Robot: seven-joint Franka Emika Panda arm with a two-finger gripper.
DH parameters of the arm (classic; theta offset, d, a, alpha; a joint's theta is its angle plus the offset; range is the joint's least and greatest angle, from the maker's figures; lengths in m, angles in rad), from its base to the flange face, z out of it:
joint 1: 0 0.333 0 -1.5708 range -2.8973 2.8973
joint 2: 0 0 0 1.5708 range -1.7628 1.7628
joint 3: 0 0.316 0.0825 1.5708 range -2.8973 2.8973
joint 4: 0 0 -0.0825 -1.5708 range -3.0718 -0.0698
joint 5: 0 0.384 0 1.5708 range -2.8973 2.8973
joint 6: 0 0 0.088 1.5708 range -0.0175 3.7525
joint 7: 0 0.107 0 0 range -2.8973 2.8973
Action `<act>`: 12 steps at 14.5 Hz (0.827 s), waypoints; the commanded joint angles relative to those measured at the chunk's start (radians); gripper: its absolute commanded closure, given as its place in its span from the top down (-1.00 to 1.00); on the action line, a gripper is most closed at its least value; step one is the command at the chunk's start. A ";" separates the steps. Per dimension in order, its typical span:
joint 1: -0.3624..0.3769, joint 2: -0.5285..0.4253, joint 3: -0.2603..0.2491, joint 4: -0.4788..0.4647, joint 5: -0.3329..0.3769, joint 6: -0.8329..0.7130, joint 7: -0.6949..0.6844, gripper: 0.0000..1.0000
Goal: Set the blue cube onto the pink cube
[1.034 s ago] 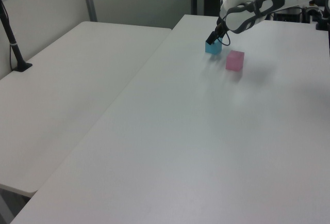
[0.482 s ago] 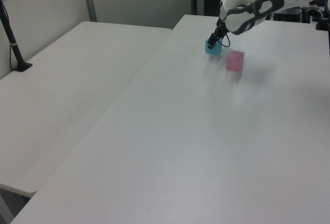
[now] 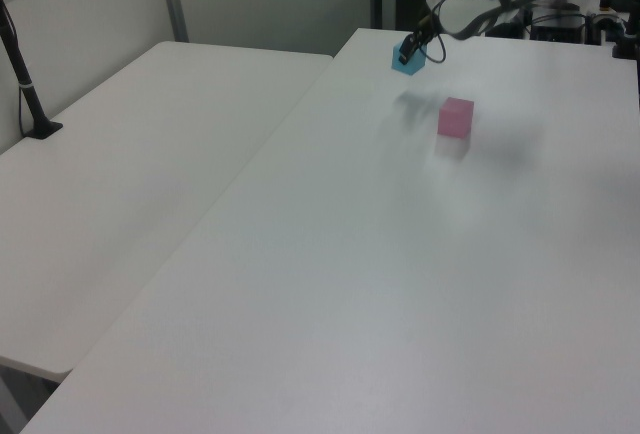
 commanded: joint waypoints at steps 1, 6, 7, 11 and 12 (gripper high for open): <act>0.061 -0.267 0.003 -0.266 0.029 -0.060 -0.062 -0.88; 0.133 -0.465 0.003 -0.501 0.029 -0.062 -0.113 -0.86; 0.141 -0.479 0.003 -0.527 0.028 -0.062 -0.115 -0.86; 0.144 -0.487 0.001 -0.588 0.025 -0.054 -0.168 -0.83; 0.144 -0.487 0.001 -0.602 0.022 -0.049 -0.184 -0.82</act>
